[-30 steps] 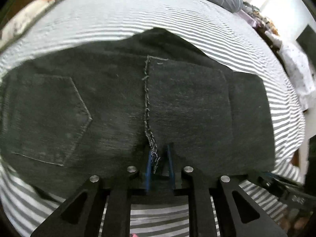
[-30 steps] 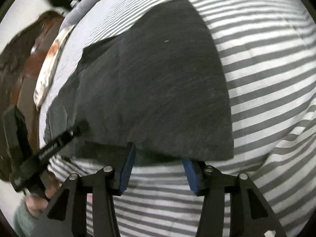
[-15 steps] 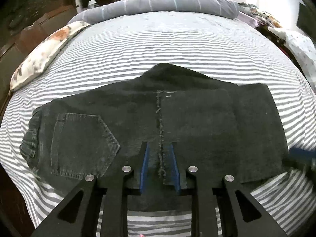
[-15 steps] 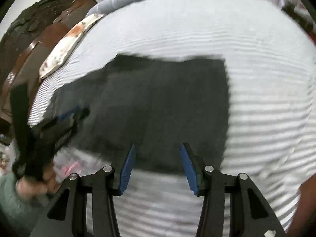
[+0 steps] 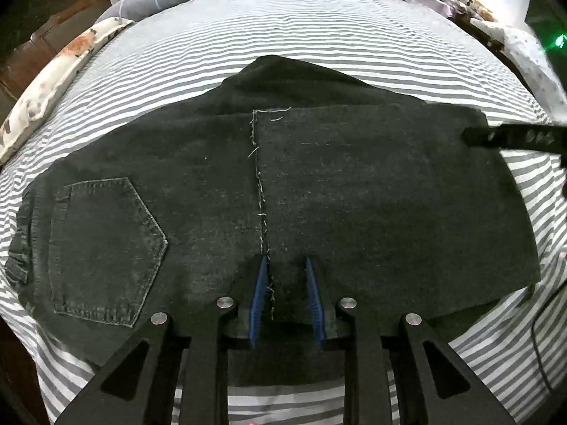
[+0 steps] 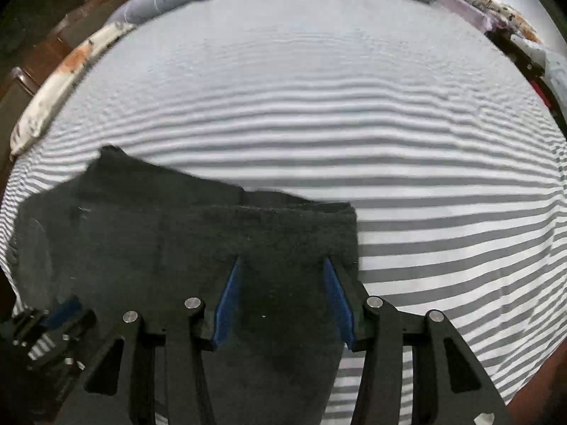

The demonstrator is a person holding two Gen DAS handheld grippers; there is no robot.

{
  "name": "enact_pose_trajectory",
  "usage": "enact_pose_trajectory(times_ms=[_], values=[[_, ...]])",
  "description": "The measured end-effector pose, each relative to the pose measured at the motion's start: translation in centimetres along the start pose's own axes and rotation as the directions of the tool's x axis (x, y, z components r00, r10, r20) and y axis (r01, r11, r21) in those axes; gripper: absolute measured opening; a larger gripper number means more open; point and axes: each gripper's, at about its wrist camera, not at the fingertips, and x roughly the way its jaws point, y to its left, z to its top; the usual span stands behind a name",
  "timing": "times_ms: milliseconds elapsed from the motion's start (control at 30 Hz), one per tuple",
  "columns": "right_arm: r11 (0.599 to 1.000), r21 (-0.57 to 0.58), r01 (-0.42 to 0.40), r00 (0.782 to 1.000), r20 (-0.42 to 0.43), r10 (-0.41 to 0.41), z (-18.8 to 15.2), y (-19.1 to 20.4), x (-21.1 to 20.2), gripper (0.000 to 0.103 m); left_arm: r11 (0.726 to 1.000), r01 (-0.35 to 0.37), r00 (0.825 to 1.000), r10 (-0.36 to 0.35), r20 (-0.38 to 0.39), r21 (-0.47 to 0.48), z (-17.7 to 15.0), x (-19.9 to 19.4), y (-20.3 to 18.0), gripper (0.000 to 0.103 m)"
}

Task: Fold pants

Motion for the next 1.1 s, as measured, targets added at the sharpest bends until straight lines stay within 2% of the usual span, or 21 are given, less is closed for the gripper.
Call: enact_pose_trajectory(times_ms=[100, 200, 333, 567, 733, 800, 900, 933, 1000, 1033, 1100], values=[[1.000, -0.020, 0.015, 1.000, 0.009, -0.015, -0.4, 0.1, 0.2, 0.049, 1.000, 0.019, 1.000, -0.019, -0.001, -0.015, 0.2, -0.1, 0.4, 0.026], [1.000, -0.018, -0.014, 1.000, -0.005, 0.014, -1.4, 0.4, -0.4, 0.049, 0.997, 0.050, 0.999, -0.051, -0.013, -0.054, 0.2, -0.2, 1.1, 0.026], [0.998, -0.054, -0.035, 0.999, -0.022, 0.034, -4.4, 1.2, -1.8, 0.049, 0.987, 0.081, 0.996, -0.084, -0.015, -0.139, 0.2, -1.3, 3.0, 0.026], [0.996, -0.068, -0.060, 0.995, -0.084, 0.054, -11.0, 1.9, -2.8, 0.049, 0.937, 0.128, 0.992, -0.118, 0.049, -0.325, 0.2, -4.5, 9.5, 0.026], [0.994, -0.103, -0.032, 0.997, -0.078, 0.024, -12.9, 2.4, -3.1, 0.054, 0.890, 0.147, 0.989, -0.118, 0.095, -0.432, -0.6, -6.5, 14.9, 0.028], [0.996, -0.088, -0.036, 0.996, -0.084, 0.029, -12.7, 2.2, -2.9, 0.054, 0.855, 0.162, 0.986, -0.124, 0.110, -0.493, -1.7, -7.2, 17.6, 0.028], [0.997, -0.061, -0.046, 0.996, -0.080, 0.041, -12.4, 1.8, -3.4, 0.054, 0.771, 0.211, 0.977, -0.151, 0.148, -0.601, -3.6, -8.1, 22.3, 0.029], [0.997, -0.042, -0.058, 0.996, -0.076, 0.055, -12.3, 1.7, -3.8, 0.054, 0.721, 0.242, 0.970, -0.169, 0.175, -0.649, -4.6, -8.5, 24.4, 0.030], [0.996, -0.013, -0.084, 0.995, -0.058, 0.083, -12.0, 1.2, -4.7, 0.053, 0.642, 0.283, 0.959, -0.184, 0.215, -0.712, -6.2, -8.9, 27.3, 0.031], [0.996, -0.007, -0.091, 0.995, -0.049, 0.091, -12.0, 1.2, -5.1, 0.054, 0.583, 0.306, 0.952, -0.191, 0.240, -0.753, -7.2, -8.9, 29.1, 0.032], [0.995, 0.002, -0.101, 0.994, -0.036, 0.101, -11.9, 1.0, -5.8, 0.054, 0.508, 0.327, 0.945, -0.194, 0.264, -0.797, -8.5, -8.7, 31.3, 0.033]])
